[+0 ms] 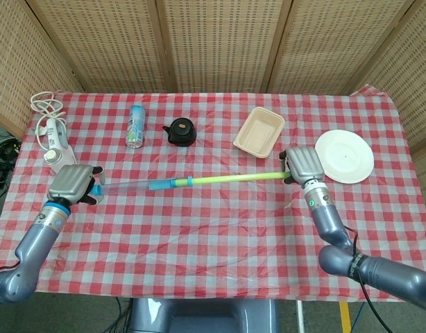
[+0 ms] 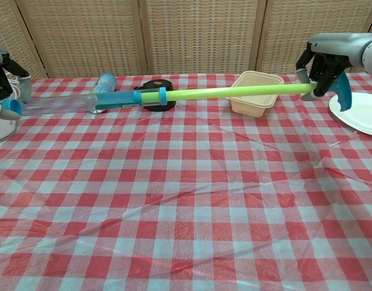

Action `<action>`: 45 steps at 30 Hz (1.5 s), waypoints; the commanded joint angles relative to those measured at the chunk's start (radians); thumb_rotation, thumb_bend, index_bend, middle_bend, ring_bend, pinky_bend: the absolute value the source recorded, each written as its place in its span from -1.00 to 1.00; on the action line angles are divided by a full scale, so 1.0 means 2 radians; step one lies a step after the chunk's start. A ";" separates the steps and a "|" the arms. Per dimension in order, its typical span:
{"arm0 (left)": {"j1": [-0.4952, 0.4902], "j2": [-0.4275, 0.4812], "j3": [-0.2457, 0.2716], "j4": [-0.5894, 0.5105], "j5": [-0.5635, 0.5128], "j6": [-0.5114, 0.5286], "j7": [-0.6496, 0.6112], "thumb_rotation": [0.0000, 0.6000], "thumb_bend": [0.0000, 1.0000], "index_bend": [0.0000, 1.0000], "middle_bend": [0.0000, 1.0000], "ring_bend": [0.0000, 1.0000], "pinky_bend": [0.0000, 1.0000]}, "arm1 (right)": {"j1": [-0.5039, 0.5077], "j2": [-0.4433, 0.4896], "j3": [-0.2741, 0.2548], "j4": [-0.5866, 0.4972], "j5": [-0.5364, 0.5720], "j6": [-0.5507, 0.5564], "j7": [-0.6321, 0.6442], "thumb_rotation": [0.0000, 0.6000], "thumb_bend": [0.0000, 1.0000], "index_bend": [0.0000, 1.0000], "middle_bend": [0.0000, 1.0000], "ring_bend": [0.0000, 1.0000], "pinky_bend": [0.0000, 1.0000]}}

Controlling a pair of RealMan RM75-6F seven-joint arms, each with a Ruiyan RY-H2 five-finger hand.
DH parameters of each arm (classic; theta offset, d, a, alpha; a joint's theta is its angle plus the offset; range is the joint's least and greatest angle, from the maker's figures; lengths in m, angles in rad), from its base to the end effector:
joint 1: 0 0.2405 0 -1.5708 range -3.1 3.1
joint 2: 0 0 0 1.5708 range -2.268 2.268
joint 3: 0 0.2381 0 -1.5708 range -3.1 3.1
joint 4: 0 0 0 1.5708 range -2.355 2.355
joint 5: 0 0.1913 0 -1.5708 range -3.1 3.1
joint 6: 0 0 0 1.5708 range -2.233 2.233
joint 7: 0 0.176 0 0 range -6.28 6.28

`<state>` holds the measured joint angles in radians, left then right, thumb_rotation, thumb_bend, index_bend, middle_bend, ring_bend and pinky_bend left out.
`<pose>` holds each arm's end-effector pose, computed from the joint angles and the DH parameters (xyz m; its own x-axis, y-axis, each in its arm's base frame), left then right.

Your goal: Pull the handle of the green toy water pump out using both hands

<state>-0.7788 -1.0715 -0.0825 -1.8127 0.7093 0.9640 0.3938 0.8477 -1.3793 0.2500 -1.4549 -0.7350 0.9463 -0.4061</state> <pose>-0.1903 0.3555 0.1081 0.4548 0.3580 0.8155 0.8848 -0.0774 -0.4594 -0.1548 -0.4203 0.0693 0.4167 -0.2018 0.8864 -0.9089 -0.1057 0.4033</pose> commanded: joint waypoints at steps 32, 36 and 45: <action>-0.010 0.001 0.008 -0.006 -0.013 -0.015 0.037 1.00 -0.44 -0.56 -0.68 -0.53 -0.56 | -0.011 0.011 -0.017 0.009 0.010 -0.007 -0.021 1.00 -0.43 -0.05 -0.03 0.12 -0.68; -0.015 0.005 0.014 -0.008 -0.023 -0.031 0.041 1.00 -0.53 -0.69 -0.99 -0.90 -0.93 | -0.008 0.015 -0.026 0.006 0.037 -0.022 -0.039 1.00 -0.52 -0.43 -0.55 -0.47 -0.97; 0.002 0.003 0.009 -0.008 0.000 -0.024 0.002 1.00 -0.55 -0.76 -1.00 -1.00 -1.00 | -0.011 0.012 -0.035 0.006 0.065 -0.018 -0.051 1.00 -0.55 -0.57 -0.77 -0.73 -1.00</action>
<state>-0.7914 -1.0628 -0.0592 -1.8282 0.6847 0.9067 0.4241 0.8280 -1.3544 0.1819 -1.4410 -0.6023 0.9077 -0.5100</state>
